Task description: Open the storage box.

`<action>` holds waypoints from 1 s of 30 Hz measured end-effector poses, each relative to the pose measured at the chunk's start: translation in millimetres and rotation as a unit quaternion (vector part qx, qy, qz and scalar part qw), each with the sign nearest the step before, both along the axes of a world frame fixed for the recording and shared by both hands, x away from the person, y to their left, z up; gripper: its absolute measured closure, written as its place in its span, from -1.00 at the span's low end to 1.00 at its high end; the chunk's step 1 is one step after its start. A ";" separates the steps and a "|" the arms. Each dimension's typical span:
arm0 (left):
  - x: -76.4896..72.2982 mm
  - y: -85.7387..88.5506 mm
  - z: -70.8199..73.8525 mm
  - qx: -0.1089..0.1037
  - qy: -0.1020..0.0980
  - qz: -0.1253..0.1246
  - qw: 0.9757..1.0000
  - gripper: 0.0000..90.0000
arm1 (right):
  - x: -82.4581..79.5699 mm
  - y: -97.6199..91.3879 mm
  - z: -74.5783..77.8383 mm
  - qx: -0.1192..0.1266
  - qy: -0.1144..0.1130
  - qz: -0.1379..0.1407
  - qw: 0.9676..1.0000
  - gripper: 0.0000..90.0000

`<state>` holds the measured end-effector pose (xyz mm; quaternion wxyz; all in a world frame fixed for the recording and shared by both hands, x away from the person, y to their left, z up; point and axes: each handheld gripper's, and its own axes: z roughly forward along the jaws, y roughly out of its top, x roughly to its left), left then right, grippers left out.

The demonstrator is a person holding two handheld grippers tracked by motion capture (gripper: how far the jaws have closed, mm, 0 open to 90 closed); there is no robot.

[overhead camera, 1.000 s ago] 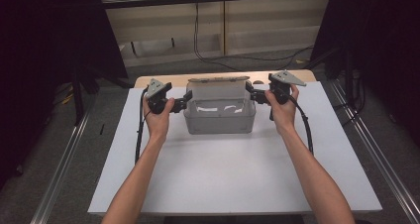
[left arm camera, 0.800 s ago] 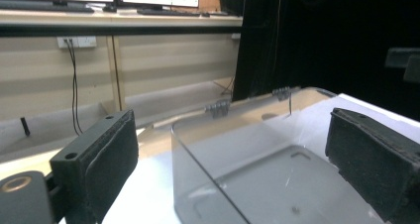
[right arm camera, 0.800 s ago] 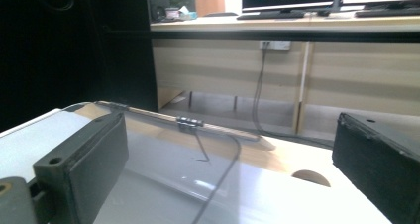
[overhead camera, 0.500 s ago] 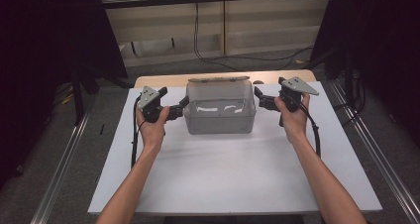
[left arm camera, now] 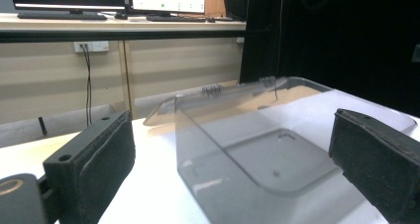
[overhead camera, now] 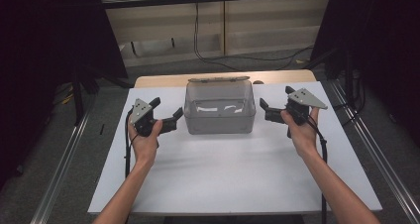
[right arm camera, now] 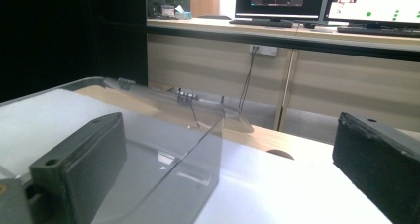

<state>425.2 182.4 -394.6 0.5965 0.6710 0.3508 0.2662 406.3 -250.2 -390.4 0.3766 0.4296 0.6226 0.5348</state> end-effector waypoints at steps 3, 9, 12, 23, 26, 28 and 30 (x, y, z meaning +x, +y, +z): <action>-9.7 5.0 -2.4 0.002 0.005 0.017 1.000 -0.91 | -10.5 -2.5 -3.0 -0.010 -0.002 -0.002 1.000 -1.00; -24.2 15.3 -8.1 0.005 0.008 0.020 1.000 -0.91 | -27.4 -6.2 -10.2 -0.003 -0.003 -0.005 1.000 -1.00; -32.2 18.4 -10.8 0.001 0.004 0.024 1.000 -0.91 | -34.5 -6.2 -13.2 -0.004 -0.004 -0.006 1.000 -1.00; -67.1 24.6 -16.9 0.002 0.002 0.024 1.000 -0.94 | -69.5 -11.7 -20.7 -0.002 -0.014 -0.015 1.000 -1.00; -74.2 29.0 -25.8 0.000 0.018 0.033 0.999 -0.94 | -77.5 -15.1 -24.5 0.005 -0.011 -0.019 1.000 -1.00; -76.8 31.2 -31.0 0.003 0.025 0.036 0.999 -0.94 | -82.7 -17.3 -27.6 0.006 -0.008 -0.022 1.000 -1.00; -79.5 33.9 -33.4 0.003 0.026 0.042 0.999 -0.94 | -87.1 -18.8 -29.7 0.006 -0.007 -0.027 1.000 -1.00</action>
